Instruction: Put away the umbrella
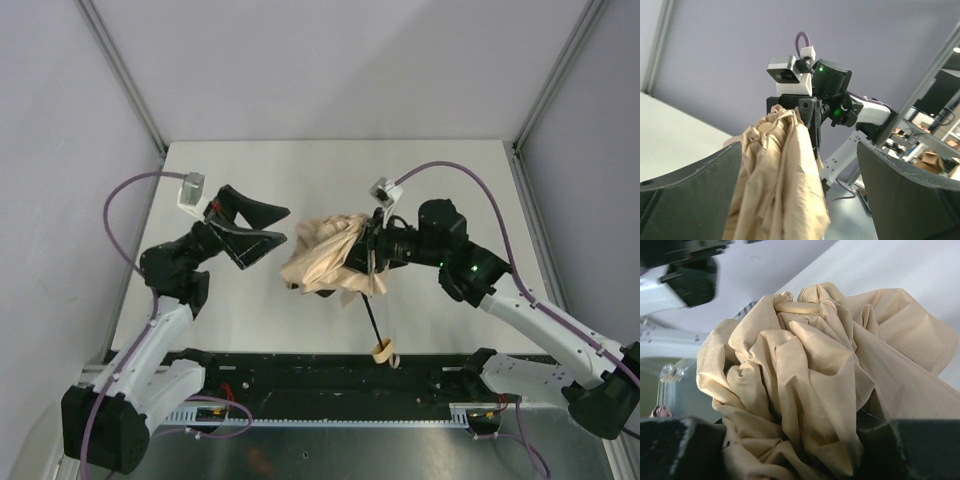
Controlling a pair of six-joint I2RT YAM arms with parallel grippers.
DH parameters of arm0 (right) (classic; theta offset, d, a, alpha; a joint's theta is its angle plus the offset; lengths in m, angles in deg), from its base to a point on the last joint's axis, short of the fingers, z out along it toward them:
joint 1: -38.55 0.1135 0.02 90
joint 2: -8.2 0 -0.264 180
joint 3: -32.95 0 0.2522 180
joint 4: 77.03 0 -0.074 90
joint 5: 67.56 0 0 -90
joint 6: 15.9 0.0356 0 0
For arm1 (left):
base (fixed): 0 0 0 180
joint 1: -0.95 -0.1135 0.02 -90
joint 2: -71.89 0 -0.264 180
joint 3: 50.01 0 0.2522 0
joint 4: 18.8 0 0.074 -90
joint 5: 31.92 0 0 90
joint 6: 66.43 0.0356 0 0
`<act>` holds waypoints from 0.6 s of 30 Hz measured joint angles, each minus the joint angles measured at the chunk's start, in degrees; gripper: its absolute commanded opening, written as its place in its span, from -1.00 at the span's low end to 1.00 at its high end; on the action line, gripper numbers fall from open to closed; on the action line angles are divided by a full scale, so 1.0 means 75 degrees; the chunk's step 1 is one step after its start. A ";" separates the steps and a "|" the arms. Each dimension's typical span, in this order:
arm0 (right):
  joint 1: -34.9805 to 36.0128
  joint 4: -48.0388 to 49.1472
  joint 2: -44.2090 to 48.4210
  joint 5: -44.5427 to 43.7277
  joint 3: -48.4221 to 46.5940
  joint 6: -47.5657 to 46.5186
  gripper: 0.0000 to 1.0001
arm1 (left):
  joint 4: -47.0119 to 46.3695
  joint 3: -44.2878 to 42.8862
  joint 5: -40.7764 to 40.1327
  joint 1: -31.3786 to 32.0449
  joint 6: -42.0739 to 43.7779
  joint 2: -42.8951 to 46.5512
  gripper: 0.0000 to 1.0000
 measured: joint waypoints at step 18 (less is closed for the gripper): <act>-0.0842 -0.1856 -0.0230 -0.0536 -0.0458 0.1370 -1.00 | 0.8687 -0.2771 -0.5120 0.5508 0.8906 0.0128 0.99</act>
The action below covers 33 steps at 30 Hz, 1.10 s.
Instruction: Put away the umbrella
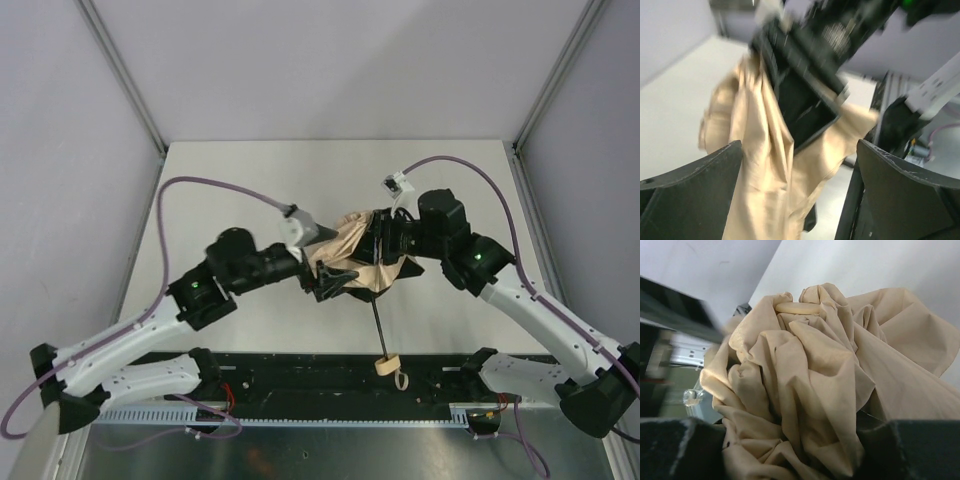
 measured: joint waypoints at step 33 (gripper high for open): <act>-0.1530 -0.0262 0.1107 0.3281 -0.0070 -0.1475 -1.00 | 0.0201 0.1705 0.1667 -0.1233 -0.0597 0.1003 -0.03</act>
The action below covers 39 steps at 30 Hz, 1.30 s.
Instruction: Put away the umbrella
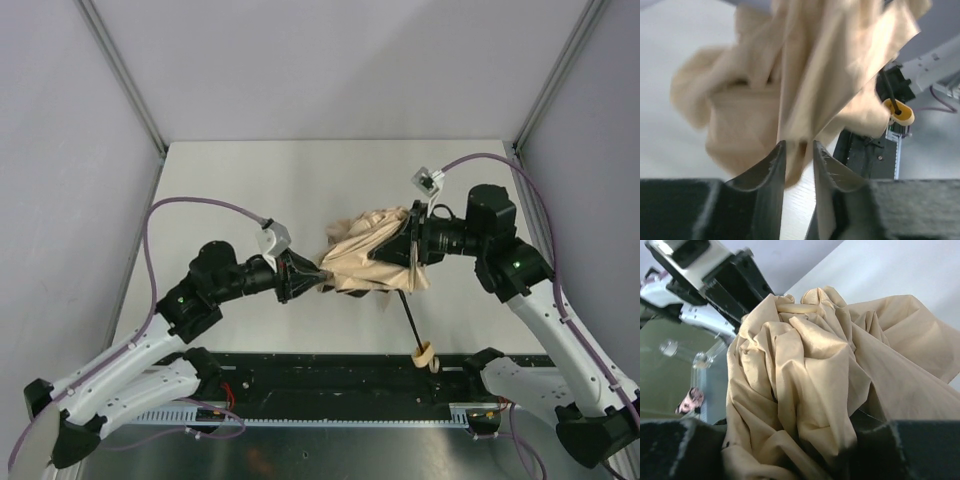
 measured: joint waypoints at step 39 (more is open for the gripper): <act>0.4048 0.1827 -0.8781 -1.1389 -0.1851 -0.5869 -1.00 | 0.2760 0.2422 -0.3975 -0.1716 -0.6659 0.2308 0.82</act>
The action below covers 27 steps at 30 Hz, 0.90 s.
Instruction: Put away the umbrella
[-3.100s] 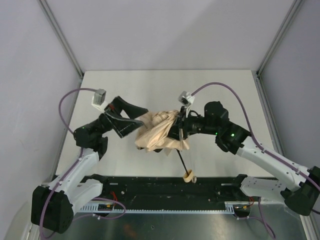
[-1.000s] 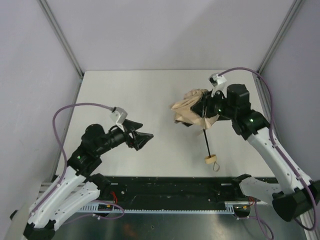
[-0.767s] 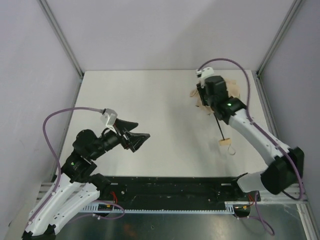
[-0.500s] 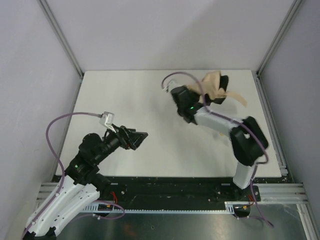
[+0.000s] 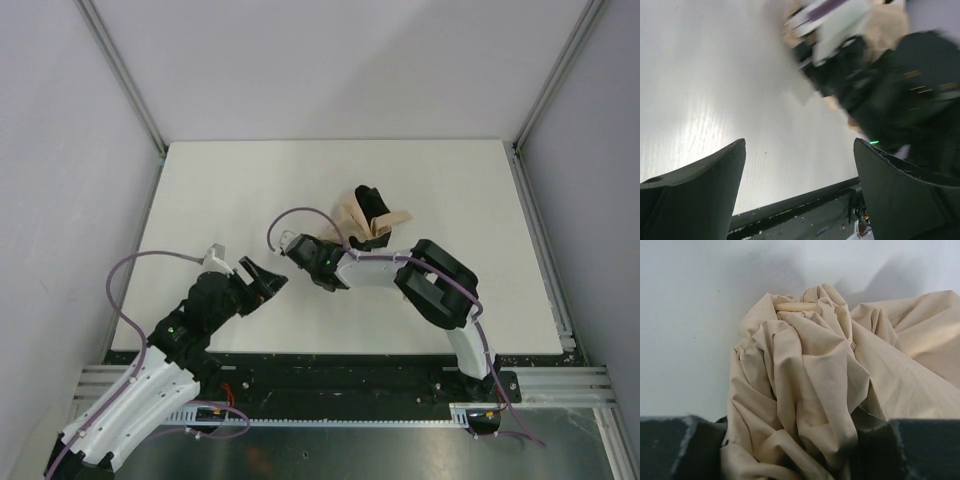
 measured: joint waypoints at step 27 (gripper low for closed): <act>-0.2433 -0.0274 -0.0219 0.9256 -0.0478 0.2037 -1.00 | -0.2763 -0.0883 0.1145 -0.1285 -0.3118 -0.5654 0.99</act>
